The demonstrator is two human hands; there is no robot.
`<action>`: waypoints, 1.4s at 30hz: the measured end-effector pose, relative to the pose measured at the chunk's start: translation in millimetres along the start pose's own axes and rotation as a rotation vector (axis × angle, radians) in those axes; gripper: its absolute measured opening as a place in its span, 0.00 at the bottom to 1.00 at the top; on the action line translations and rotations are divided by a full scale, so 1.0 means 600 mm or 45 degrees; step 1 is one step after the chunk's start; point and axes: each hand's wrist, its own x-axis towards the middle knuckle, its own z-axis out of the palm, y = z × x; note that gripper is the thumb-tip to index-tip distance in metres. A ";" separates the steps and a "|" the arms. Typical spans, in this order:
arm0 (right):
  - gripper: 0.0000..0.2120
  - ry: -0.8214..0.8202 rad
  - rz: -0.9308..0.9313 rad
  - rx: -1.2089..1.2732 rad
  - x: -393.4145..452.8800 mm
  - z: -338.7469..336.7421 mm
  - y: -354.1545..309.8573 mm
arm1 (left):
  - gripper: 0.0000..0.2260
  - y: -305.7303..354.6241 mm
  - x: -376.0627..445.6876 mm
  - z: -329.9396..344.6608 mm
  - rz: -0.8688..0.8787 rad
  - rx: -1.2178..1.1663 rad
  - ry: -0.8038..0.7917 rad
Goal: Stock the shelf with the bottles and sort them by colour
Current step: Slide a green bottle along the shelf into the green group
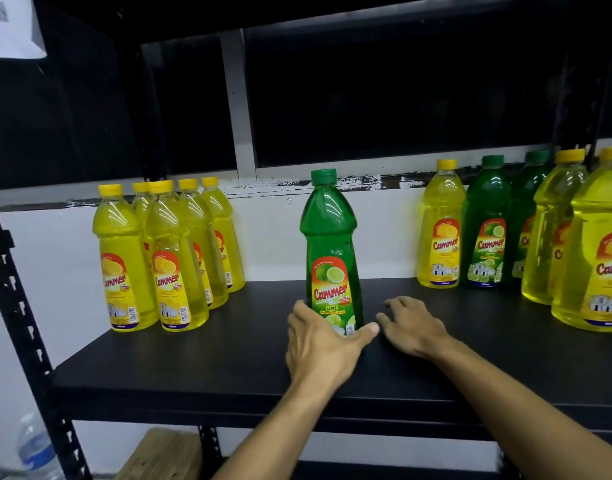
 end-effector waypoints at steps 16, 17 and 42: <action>0.32 -0.036 0.007 -0.110 0.001 0.010 0.006 | 0.38 -0.070 0.184 -0.014 -0.047 0.012 0.033; 0.34 -0.040 0.023 -0.090 0.002 0.011 0.006 | 0.39 -0.074 0.200 -0.015 -0.059 0.004 0.046; 0.30 -0.004 -0.007 -0.139 0.012 0.015 0.004 | 0.40 -0.118 0.380 0.023 -0.176 -0.044 0.265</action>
